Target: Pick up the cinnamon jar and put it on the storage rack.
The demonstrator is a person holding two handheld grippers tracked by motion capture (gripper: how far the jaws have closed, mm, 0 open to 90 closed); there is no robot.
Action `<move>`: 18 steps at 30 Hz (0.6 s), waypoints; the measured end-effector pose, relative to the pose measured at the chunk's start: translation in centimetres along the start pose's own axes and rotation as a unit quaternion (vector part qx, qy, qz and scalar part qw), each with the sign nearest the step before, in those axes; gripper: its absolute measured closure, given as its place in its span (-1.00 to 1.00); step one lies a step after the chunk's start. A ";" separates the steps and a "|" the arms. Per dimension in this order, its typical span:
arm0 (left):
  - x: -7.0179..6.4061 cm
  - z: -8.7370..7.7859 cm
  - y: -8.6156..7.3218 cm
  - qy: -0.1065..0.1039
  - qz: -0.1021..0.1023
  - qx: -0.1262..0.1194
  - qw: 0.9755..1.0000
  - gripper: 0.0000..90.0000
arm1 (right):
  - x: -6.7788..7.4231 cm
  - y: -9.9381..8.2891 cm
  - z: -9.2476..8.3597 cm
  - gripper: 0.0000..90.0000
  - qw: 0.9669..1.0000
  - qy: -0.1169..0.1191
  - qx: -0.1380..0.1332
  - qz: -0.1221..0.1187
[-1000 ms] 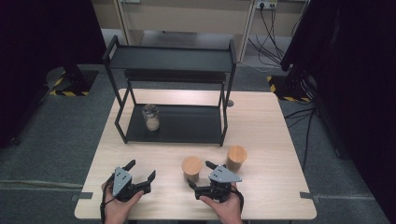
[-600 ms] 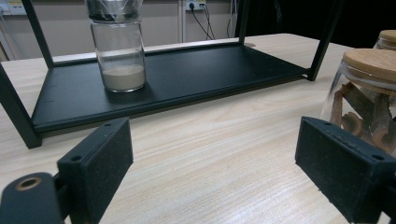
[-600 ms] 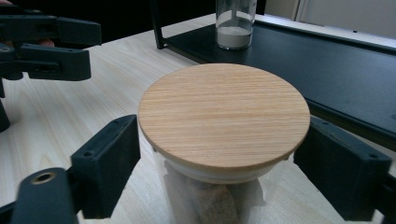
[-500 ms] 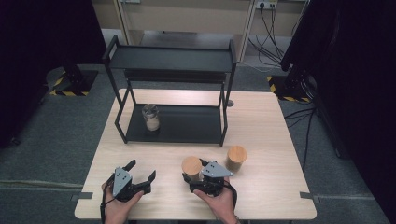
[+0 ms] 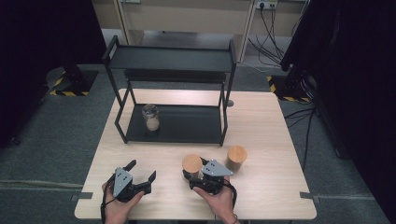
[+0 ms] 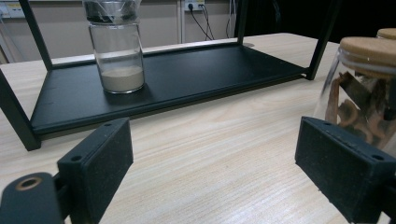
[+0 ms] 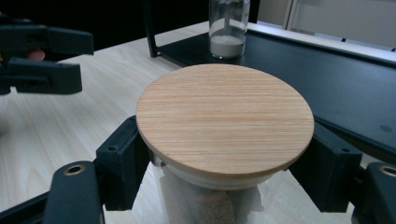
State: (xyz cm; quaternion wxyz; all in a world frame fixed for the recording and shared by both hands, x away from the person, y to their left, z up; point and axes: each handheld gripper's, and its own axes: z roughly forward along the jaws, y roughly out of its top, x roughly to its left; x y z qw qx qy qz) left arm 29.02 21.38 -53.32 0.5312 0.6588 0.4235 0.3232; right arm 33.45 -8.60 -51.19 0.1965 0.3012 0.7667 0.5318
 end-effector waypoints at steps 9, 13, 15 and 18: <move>0.0 0.0 0.0 0.000 0.000 -0.001 1.000 -0.76 | -0.3 1.2 0.4 -0.42 1.000 -0.015 -0.018 0.009; -0.1 0.0 0.0 0.000 0.001 -0.002 1.000 -0.76 | -0.4 1.8 0.7 -0.42 0.999 -0.022 -0.027 0.013; -0.1 0.0 0.0 0.000 0.001 -0.002 1.000 -0.76 | -0.5 2.1 1.0 -0.42 0.999 -0.025 -0.030 0.013; -0.1 0.0 0.0 -0.001 0.002 -0.002 1.000 -0.76 | -0.6 2.5 1.3 -0.42 0.999 -0.029 -0.033 0.014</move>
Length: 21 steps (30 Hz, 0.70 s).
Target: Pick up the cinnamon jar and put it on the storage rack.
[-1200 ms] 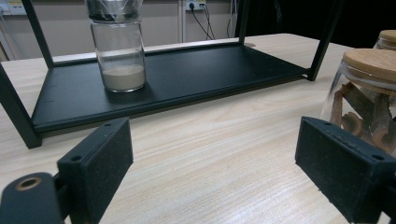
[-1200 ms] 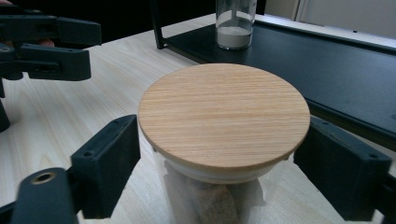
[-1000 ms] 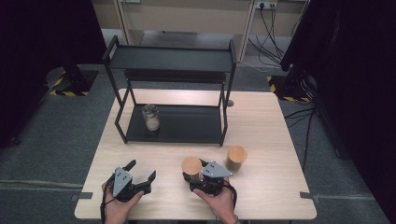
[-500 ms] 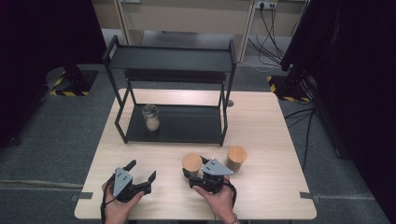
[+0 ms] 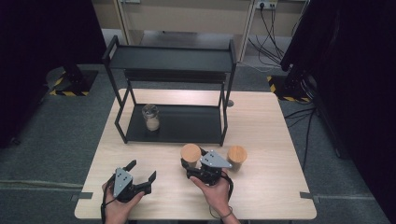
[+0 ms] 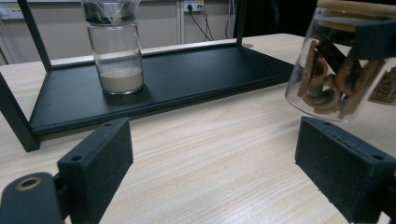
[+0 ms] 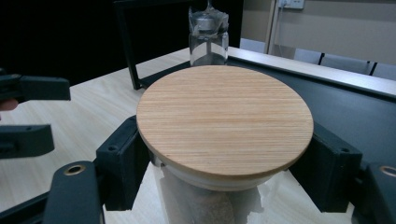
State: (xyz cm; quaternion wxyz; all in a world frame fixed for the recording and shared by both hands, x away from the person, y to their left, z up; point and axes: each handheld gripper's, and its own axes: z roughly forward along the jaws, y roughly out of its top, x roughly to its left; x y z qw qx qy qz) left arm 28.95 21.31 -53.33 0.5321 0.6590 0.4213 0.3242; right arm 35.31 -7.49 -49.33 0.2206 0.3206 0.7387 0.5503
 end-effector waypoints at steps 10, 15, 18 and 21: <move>0.0 0.0 0.0 -0.001 0.000 0.000 1.000 -0.76 | -0.6 1.1 1.0 -0.42 1.000 -0.014 -0.006 0.004; -0.1 0.0 0.0 -0.002 0.000 0.001 1.000 -0.76 | -1.0 1.6 1.7 -0.42 1.000 -0.020 -0.007 0.008; -0.1 0.0 0.0 -0.002 0.002 0.001 1.000 -0.76 | -1.3 1.9 2.2 -0.42 1.000 -0.026 -0.007 0.010; -0.1 0.0 0.0 -0.003 0.002 0.001 1.000 -0.76 | -1.5 2.2 2.6 -0.42 0.999 -0.029 -0.009 0.014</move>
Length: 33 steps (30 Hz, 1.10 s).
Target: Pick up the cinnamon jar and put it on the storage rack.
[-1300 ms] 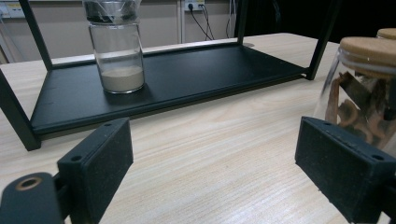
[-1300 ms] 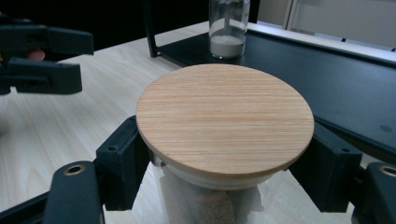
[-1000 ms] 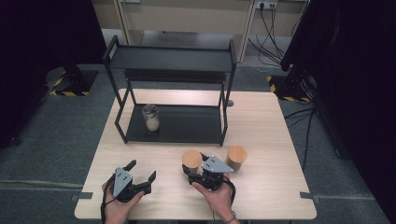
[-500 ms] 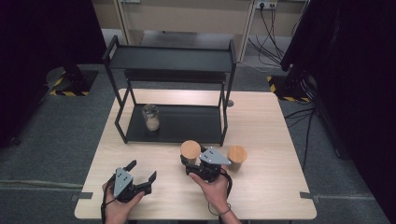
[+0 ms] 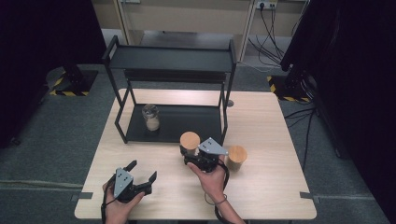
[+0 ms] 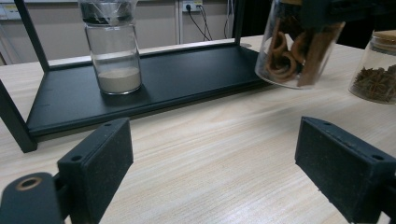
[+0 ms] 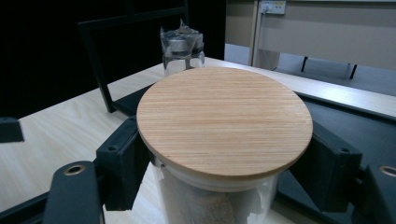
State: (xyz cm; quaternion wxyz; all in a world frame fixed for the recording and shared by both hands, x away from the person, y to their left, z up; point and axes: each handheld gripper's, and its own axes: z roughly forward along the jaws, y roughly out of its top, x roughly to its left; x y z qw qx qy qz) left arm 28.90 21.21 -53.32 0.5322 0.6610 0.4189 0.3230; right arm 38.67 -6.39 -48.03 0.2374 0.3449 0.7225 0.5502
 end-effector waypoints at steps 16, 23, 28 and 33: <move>-0.1 0.0 0.0 -0.003 0.002 0.000 1.000 -0.76 | -0.6 1.8 2.4 -0.42 1.000 -0.016 -0.001 0.004; -0.1 0.0 0.0 -0.003 0.002 0.000 1.000 -0.76 | -0.9 2.7 3.4 -0.42 1.000 -0.023 -0.001 0.006; -0.1 0.0 0.0 -0.004 0.003 0.000 1.000 -0.76 | -1.1 3.2 4.4 -0.42 1.000 -0.028 0.001 0.006; -0.2 0.0 0.0 -0.004 0.005 -0.001 1.000 -0.76 | -1.5 3.5 5.3 -0.42 0.999 -0.034 0.007 0.012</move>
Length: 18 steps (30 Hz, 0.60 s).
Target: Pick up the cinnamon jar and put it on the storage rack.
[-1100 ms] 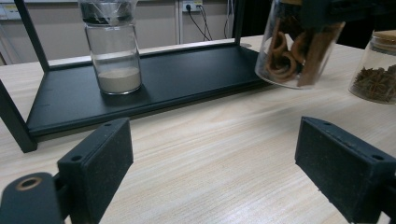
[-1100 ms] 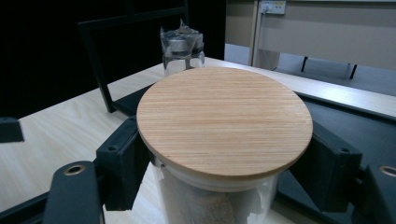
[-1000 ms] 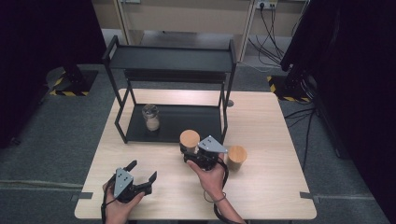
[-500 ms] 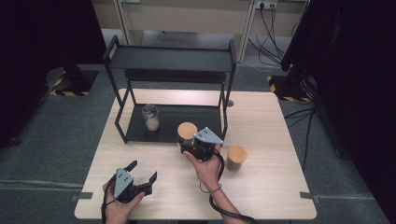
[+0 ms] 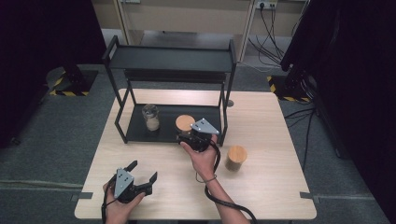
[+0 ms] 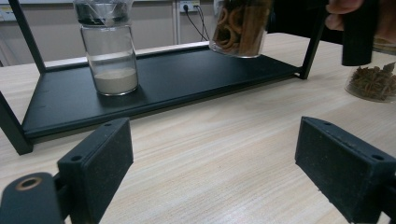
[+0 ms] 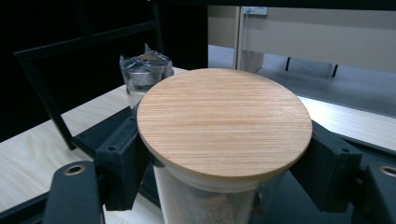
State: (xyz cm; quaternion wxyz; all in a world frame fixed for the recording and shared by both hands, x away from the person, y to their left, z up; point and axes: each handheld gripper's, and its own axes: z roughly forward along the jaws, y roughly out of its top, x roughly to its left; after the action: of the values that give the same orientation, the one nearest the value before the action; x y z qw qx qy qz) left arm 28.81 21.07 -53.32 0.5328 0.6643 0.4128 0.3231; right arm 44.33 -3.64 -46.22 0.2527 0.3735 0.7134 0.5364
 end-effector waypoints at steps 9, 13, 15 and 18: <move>0.0 0.0 0.0 -0.001 0.000 0.001 1.000 -0.76 | -0.5 0.2 1.3 -0.42 1.000 -0.008 0.006 0.007; -0.1 0.0 0.0 -0.001 0.001 0.001 1.000 -0.76 | -0.6 0.3 1.7 -0.42 1.000 -0.010 0.007 0.009; -0.1 0.0 0.0 -0.002 0.001 0.000 1.000 -0.76 | -0.6 0.4 2.1 -0.42 1.000 -0.011 0.008 0.010; -0.1 0.0 0.0 -0.002 0.003 0.000 1.000 -0.76 | -0.7 0.5 2.4 -0.42 1.000 -0.014 0.008 0.010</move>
State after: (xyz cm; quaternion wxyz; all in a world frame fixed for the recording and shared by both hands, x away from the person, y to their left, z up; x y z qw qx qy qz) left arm 28.78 20.95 -53.32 0.5326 0.6660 0.4101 0.3234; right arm 46.75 -2.76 -46.45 0.2541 0.3903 0.7102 0.5279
